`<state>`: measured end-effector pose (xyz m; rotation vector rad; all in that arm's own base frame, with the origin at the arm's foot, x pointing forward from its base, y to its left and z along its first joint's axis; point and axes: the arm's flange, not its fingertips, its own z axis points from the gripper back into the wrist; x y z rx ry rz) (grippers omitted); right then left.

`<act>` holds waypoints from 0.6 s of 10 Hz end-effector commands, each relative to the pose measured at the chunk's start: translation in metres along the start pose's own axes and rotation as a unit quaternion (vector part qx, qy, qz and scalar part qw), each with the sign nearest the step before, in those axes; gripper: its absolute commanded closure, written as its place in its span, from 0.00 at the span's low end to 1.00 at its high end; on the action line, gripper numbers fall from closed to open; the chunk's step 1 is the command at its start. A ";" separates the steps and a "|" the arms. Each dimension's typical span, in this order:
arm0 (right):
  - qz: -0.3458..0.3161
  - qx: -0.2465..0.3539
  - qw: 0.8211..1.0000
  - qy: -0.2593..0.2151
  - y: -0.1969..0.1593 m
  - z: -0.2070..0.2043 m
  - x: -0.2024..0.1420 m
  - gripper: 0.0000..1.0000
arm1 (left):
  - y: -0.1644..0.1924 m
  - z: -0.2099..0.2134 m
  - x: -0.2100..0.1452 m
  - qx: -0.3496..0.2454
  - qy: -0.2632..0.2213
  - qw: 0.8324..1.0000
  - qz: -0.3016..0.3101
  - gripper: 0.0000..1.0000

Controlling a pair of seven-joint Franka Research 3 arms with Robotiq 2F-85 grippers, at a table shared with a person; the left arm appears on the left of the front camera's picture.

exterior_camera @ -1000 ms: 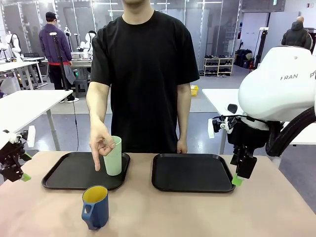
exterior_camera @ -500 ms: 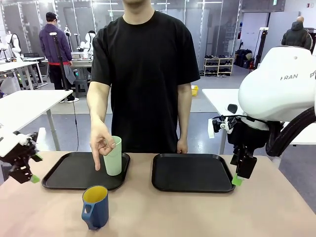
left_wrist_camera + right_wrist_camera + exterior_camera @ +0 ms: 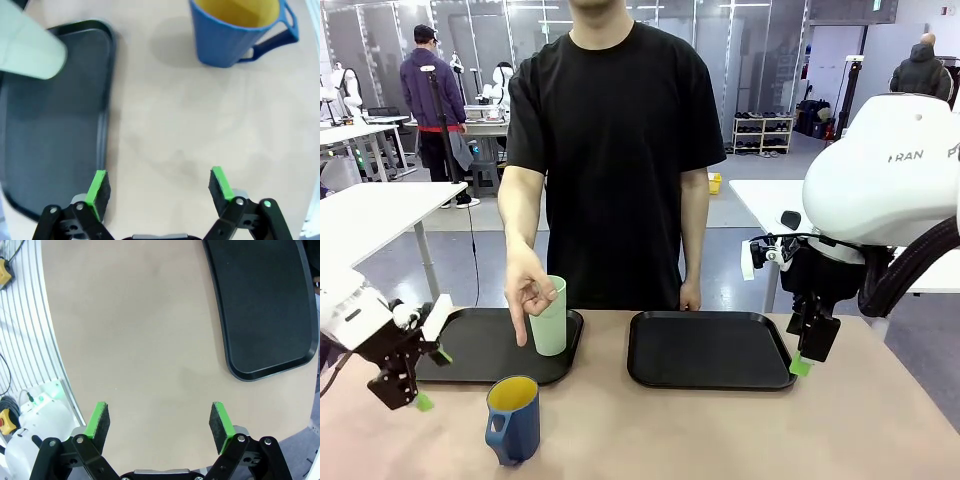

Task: Sort and store the cups by type.
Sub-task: Pick up the Handle plastic cup and place it into the empty Flat Tray.

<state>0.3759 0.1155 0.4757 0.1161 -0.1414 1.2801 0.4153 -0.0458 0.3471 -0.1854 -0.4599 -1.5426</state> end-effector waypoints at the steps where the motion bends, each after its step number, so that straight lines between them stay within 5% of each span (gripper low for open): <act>1: -0.004 -0.001 1.000 0.006 0.000 0.000 -0.001 0.00 | -0.029 -0.015 -0.012 -0.016 -0.028 0.999 -0.012 0.00; 6: -0.004 -0.001 1.000 0.006 0.000 0.000 -0.001 0.00 | -0.025 -0.041 -0.037 -0.038 -0.194 0.980 0.008 0.00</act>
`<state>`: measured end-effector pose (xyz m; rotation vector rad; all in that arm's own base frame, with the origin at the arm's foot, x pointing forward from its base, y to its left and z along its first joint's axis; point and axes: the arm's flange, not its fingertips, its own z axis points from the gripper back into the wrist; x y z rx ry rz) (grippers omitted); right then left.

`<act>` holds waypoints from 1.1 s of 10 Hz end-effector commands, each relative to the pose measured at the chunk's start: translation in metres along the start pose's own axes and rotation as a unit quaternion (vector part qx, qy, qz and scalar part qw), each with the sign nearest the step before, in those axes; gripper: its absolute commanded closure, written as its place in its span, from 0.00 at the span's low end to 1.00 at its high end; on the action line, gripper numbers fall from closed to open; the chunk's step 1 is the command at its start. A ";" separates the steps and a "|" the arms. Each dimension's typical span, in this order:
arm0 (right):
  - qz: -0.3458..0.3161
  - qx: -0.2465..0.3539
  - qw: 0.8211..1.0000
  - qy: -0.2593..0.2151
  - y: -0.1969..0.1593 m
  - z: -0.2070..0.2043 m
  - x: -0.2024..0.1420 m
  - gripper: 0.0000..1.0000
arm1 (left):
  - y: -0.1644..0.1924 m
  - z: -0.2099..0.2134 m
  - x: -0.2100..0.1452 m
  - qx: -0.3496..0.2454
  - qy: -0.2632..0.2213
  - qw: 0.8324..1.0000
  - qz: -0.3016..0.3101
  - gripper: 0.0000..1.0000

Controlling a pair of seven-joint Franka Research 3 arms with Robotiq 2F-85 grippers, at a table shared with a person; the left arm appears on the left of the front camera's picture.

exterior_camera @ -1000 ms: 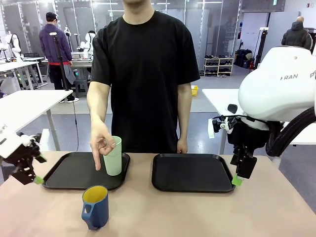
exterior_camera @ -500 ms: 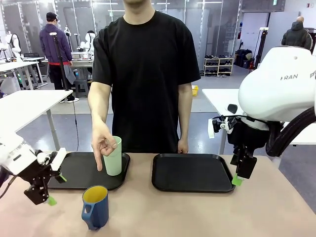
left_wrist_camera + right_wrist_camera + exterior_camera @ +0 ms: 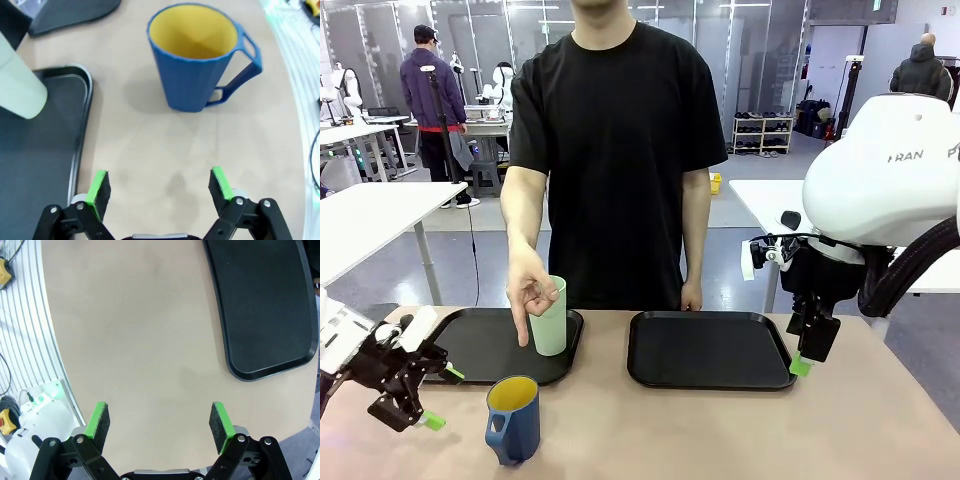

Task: Sort and store the cups by type.
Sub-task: Pick up the Handle plastic cup and place it into the empty Flat Tray.

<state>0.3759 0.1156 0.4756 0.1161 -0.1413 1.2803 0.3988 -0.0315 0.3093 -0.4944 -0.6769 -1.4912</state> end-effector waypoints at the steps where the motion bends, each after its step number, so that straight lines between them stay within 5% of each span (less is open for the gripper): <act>1: -0.004 -0.001 1.000 0.005 0.000 0.000 -0.001 0.00 | 0.000 -0.015 -0.018 -0.016 -0.047 0.999 -0.018 0.00; 6: -0.004 -0.001 1.000 0.005 0.000 0.000 -0.001 0.00 | 0.012 -0.024 -0.029 0.002 -0.131 0.991 -0.015 0.00; 7: -0.004 -0.001 1.000 0.005 0.000 0.000 -0.001 0.00 | -0.001 -0.019 -0.019 -0.020 -0.090 0.996 -0.019 0.00; 11: -0.004 -0.001 1.000 0.005 0.000 0.000 -0.001 0.00 | -0.001 -0.019 -0.019 -0.020 -0.090 0.996 -0.019 0.00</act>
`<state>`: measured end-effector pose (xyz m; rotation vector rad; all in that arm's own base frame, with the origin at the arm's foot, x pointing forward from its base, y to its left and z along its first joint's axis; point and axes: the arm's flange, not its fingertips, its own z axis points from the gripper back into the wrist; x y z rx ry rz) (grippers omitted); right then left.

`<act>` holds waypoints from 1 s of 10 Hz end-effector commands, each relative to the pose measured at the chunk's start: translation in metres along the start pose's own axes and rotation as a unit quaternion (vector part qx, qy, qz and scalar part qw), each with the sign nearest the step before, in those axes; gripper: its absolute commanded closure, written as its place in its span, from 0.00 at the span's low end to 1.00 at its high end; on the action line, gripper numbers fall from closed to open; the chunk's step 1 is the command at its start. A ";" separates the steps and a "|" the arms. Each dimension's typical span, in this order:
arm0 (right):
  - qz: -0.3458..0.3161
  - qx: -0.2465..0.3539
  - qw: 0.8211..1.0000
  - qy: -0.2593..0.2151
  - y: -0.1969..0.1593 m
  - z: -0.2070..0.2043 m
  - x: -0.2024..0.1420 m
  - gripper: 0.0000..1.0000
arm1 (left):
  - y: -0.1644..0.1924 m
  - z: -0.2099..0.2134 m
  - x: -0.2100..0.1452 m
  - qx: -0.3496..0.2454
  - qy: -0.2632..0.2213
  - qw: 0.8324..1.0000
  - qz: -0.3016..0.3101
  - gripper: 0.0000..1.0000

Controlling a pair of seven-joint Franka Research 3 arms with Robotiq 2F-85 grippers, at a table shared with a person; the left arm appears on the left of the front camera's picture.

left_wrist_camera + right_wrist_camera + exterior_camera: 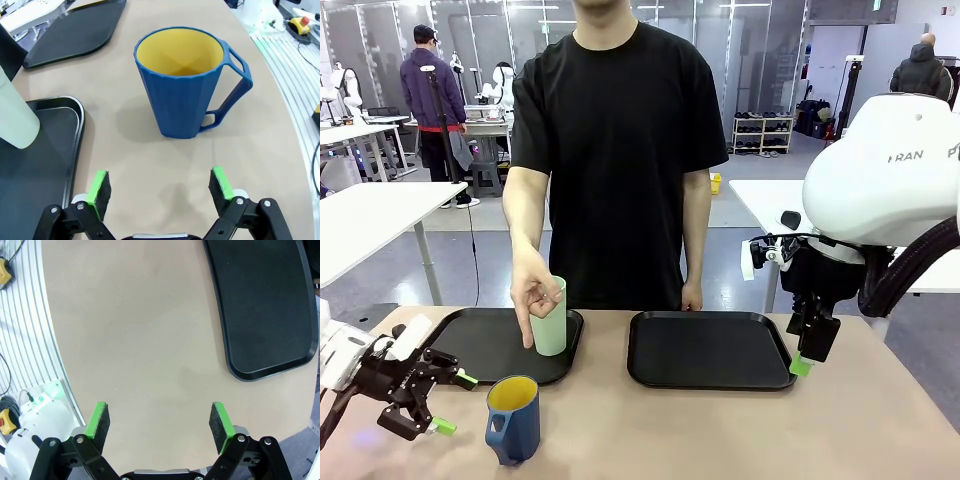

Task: Sort and store the cups by type.
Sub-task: Pick up the Handle plastic cup and place it into the empty Flat Tray.

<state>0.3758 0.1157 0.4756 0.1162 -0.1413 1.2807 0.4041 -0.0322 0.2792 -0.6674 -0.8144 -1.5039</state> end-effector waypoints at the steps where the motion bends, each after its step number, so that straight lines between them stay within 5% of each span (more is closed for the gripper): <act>1: -0.004 -0.001 1.000 0.005 0.000 0.000 -0.001 0.00 | 0.000 0.000 0.000 0.001 0.000 1.000 0.000 0.00; 10: -0.004 -0.001 1.000 0.005 0.000 0.000 -0.001 0.00 | 0.022 -0.043 0.002 -0.087 -0.092 0.991 -0.040 0.00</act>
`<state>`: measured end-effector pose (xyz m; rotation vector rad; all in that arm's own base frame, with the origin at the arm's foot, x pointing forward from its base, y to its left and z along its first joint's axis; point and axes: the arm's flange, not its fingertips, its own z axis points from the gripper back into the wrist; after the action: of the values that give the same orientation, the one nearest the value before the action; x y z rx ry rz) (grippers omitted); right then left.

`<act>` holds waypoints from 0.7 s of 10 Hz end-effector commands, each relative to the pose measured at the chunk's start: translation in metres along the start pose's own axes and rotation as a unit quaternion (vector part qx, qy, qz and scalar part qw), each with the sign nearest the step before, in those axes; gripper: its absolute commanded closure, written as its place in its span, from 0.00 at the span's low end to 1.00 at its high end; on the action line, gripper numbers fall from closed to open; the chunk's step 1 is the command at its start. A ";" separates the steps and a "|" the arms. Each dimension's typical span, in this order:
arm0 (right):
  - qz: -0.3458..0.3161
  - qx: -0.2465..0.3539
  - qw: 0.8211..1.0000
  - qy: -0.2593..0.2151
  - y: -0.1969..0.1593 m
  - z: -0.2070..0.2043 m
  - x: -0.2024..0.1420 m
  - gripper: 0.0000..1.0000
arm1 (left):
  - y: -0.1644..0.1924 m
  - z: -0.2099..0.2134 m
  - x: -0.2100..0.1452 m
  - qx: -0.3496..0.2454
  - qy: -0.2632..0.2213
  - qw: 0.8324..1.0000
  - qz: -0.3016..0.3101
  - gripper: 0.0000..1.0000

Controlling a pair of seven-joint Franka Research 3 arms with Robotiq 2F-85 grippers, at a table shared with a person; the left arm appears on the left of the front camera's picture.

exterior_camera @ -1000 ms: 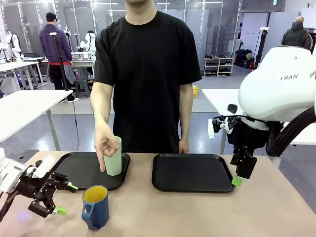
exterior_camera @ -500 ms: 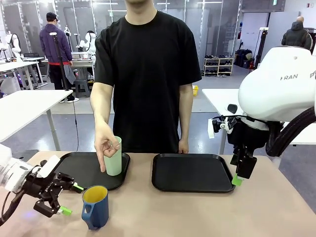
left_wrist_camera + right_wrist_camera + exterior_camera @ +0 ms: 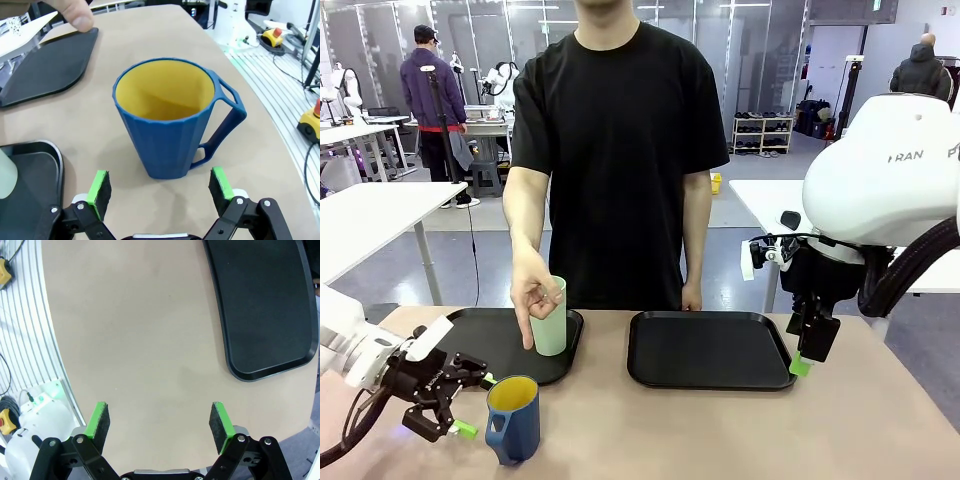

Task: Sort and store the cups by type.
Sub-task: Pick up the Handle plastic cup and place it into the empty Flat Tray.

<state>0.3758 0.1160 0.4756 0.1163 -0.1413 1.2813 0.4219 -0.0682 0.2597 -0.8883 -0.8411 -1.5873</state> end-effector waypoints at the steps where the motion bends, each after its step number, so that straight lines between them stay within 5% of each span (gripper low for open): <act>1: -0.004 -0.001 1.000 0.006 0.000 0.000 -0.001 0.00 | 0.005 -0.005 -0.001 -0.026 -0.028 0.999 -0.017 0.00; 7: -0.004 -0.001 1.000 0.006 0.000 0.000 -0.001 0.00 | 0.007 -0.019 0.001 -0.042 -0.048 0.998 -0.024 0.00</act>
<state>0.3758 0.1160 0.4756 0.1164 -0.1413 1.2814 0.4208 -0.0855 0.2562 -1.0013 -0.8524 -1.6068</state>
